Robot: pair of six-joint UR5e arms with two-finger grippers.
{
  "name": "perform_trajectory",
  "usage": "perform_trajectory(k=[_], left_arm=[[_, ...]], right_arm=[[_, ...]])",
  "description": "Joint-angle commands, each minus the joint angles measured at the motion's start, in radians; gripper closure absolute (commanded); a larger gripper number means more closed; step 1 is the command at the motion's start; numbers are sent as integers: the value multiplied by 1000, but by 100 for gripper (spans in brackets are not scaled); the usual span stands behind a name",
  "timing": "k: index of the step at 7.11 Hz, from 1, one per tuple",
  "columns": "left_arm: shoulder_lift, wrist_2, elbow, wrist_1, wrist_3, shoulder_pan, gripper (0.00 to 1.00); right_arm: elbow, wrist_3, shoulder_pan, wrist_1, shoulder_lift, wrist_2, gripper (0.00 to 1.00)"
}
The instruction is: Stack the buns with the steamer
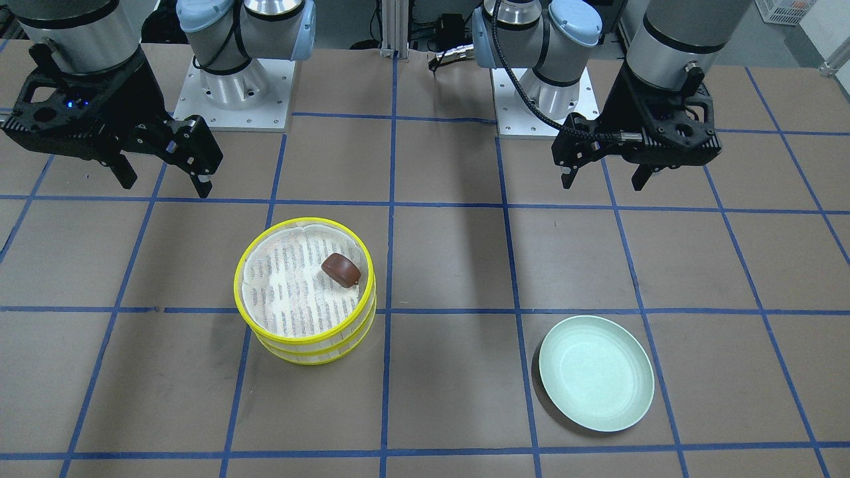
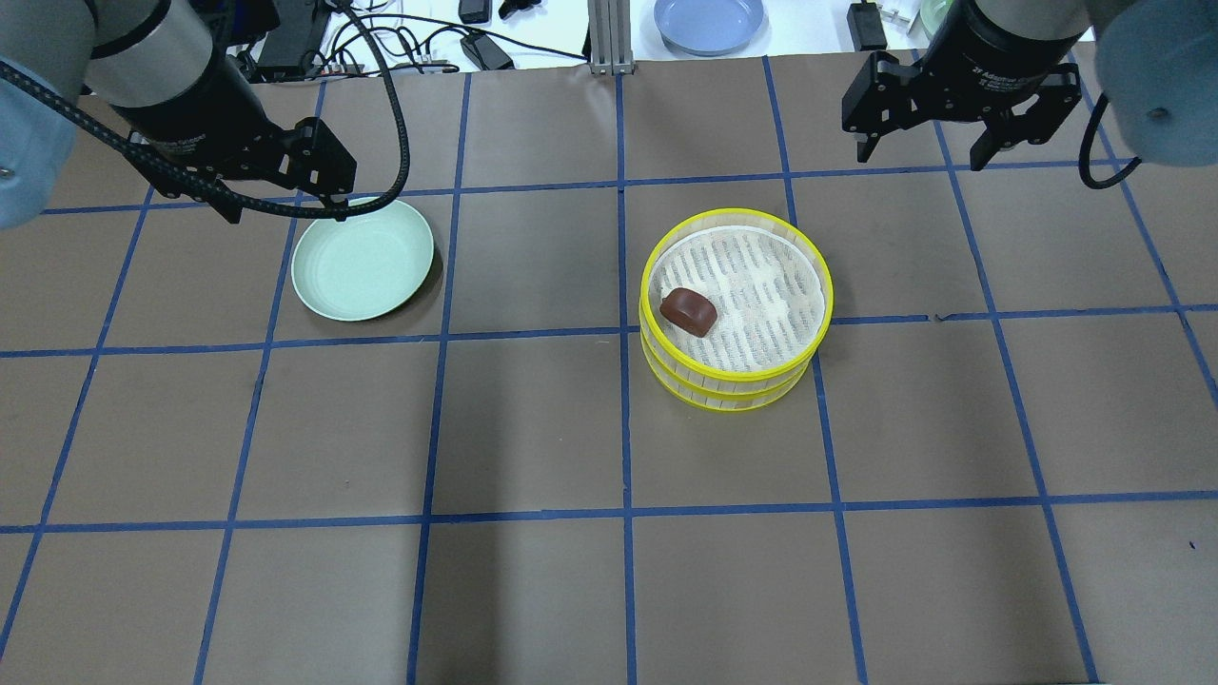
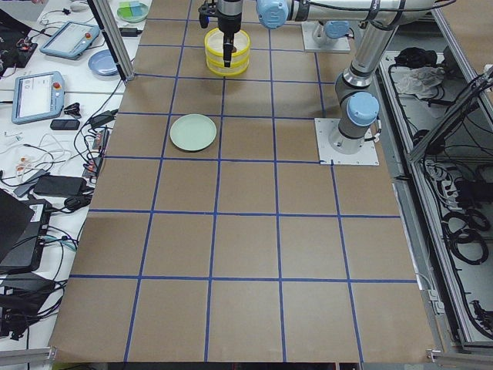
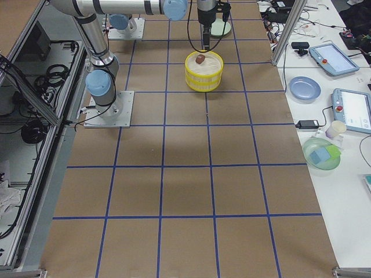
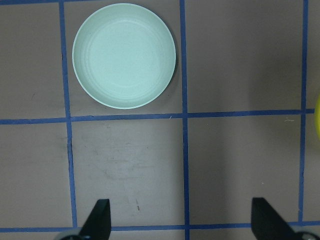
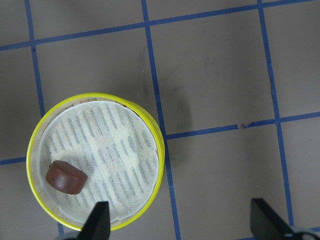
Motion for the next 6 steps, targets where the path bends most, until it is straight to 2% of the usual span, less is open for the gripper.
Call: perform_trajectory(k=[1, 6], left_arm=[[0, 0, -1, 0, 0, 0, 0], [-9, -4, -25, 9, 2, 0, 0]], right_arm=[[0, -2, 0, -15, 3, 1, 0], [0, -1, 0, -13, 1, 1, 0]])
